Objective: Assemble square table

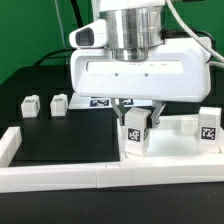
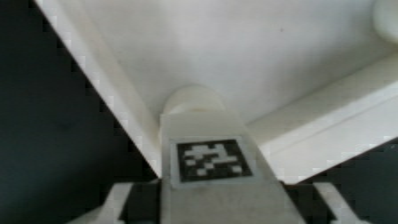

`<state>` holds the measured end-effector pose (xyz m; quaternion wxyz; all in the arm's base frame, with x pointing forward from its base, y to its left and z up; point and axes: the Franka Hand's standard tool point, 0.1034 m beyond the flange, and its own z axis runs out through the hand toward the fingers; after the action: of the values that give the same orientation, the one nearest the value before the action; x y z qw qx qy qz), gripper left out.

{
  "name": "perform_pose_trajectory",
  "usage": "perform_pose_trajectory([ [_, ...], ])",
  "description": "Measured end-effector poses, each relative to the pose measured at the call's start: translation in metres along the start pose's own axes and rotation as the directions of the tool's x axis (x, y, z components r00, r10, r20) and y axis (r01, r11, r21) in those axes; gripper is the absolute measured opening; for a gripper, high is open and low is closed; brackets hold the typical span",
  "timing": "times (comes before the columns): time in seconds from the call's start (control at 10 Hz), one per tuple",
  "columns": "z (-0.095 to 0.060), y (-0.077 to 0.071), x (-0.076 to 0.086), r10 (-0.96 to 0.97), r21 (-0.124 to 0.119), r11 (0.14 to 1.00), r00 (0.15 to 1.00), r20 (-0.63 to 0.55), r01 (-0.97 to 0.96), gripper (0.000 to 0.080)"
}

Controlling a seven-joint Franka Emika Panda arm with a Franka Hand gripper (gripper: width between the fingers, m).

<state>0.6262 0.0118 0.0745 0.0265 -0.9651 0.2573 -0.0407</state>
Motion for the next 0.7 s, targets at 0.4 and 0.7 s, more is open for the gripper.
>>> perform_pose_trajectory([
  [0.4,0.0008,0.0038,0.0016,0.44,0.007,0.898,0.898,0.016,-0.44,0.0295],
  [0.7,0.0016,0.0071,0.0031,0.82,0.008,0.564,0.561,0.114,-0.826,0.0294],
])
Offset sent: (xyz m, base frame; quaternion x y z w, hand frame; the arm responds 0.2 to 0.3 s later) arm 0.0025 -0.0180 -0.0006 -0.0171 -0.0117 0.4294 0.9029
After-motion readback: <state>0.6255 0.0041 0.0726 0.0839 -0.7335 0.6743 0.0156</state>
